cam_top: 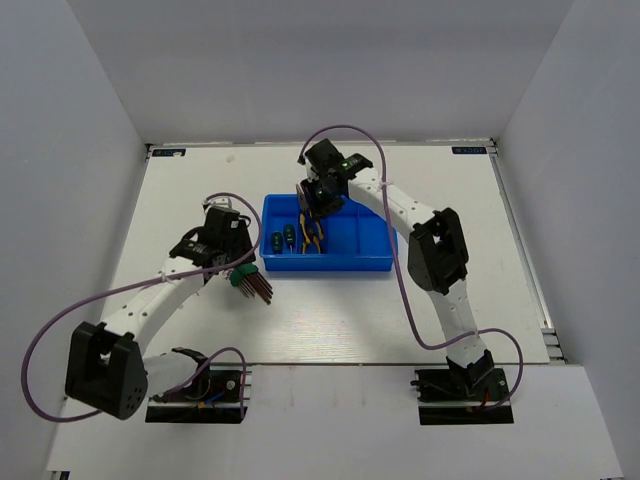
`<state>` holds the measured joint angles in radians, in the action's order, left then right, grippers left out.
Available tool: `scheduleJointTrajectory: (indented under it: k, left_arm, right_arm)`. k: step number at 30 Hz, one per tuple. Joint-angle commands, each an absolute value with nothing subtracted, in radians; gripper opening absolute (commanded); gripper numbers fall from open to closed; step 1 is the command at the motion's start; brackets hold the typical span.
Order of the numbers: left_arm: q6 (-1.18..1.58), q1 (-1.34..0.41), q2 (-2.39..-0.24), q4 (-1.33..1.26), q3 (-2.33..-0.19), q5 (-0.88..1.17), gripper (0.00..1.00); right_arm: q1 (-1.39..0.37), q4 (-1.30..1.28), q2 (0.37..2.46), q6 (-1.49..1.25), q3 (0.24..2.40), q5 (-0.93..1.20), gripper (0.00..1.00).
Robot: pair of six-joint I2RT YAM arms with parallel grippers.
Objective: Sort the tools into containers
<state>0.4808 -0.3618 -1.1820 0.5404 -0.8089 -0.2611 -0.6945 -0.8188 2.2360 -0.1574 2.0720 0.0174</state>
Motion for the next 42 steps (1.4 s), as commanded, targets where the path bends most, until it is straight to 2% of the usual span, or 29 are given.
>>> scheduleJointTrajectory:
  k: [1, 2, 3, 6, 7, 8, 9, 10, 14, 15, 16, 17, 19, 20, 22, 27, 33, 38, 42]
  left_arm:
    - [0.629, -0.356, -1.207, 0.598, -0.838, -0.215, 0.75]
    - [0.649, -0.356, -1.207, 0.598, -0.827, -0.203, 0.76]
    - [0.666, -0.356, -1.207, 0.589, -0.801, -0.202, 0.8]
    - [0.718, -0.356, -1.197, 0.58, -0.778, -0.23, 0.81]
    - [0.73, -0.356, -1.197, 0.58, -0.778, -0.239, 0.8]
    - [0.773, -0.356, -1.197, 0.601, -0.778, -0.27, 0.77]
    - [0.791, -0.356, -1.21, 0.635, -0.778, -0.282, 0.74]
    - [0.808, -0.356, -1.222, 0.644, -0.778, -0.282, 0.66]
    - [0.837, -0.356, -1.288, 0.615, -0.735, -0.197, 0.56]
    - [0.847, -0.356, -1.289, 0.586, -0.721, -0.177, 0.55]
    - [0.847, -0.356, -1.302, 0.565, -0.707, -0.163, 0.55]
    - [0.847, -0.356, -1.313, 0.551, -0.683, -0.152, 0.55]
    - [0.859, -0.356, -1.328, 0.54, -0.674, -0.169, 0.57]
    - [0.859, -0.356, -1.338, 0.529, -0.673, -0.192, 0.63]
    - [0.859, -0.356, -1.35, 0.517, -0.673, -0.212, 0.66]
    - [0.859, -0.356, -1.365, 0.477, -0.673, -0.212, 0.73]
    - [0.859, -0.356, -1.396, 0.5, -0.693, -0.199, 0.74]
    - [0.834, -0.356, -1.238, 0.512, -0.683, -0.17, 0.73]
    - [0.867, -0.356, -1.164, 0.5, -0.67, -0.222, 0.73]
  right_arm:
    - [-0.696, -0.81, 2.223, -0.158, 2.109, 0.023, 0.41]
    - [-0.696, -0.813, 2.217, -0.155, 2.108, 0.032, 0.48]
    - [-0.699, -0.813, 2.209, -0.152, 2.106, 0.037, 0.5]
    - [-0.696, -0.818, 2.184, -0.144, 2.097, 0.051, 0.52]
    - [-0.693, -0.821, 2.174, -0.138, 2.091, 0.057, 0.48]
    - [-0.692, -0.821, 2.146, -0.13, 2.088, 0.069, 0.39]
    - [-0.69, -0.81, 2.102, -0.127, 2.045, 0.08, 0.05]
    - [-0.689, -0.793, 2.076, -0.114, 2.021, 0.093, 0.0]
    - [-0.67, -0.648, 1.808, -0.055, 1.78, 0.059, 0.0]
    - [-0.66, -0.626, 1.728, -0.048, 1.638, 0.039, 0.0]
    - [-0.654, -0.583, 1.689, -0.02, 1.591, 0.031, 0.22]
    - [-0.634, -0.574, 1.616, -0.009, 1.55, 0.015, 0.37]
    - [-0.617, -0.54, 1.508, 0.05, 1.372, 0.006, 0.58]
    - [-0.611, -0.523, 1.444, 0.063, 1.3, 0.005, 0.58]
    - [-0.584, -0.52, 1.365, 0.093, 1.187, 0.005, 0.58]
    - [-0.54, -0.526, 1.215, 0.091, 1.059, 0.021, 0.58]
    - [-0.483, -0.5, 1.157, 0.052, 0.947, 0.049, 0.58]
    - [-0.446, -0.488, 1.144, 0.032, 0.922, 0.098, 0.58]
    - [-0.43, -0.486, 1.141, 0.026, 0.92, 0.113, 0.58]
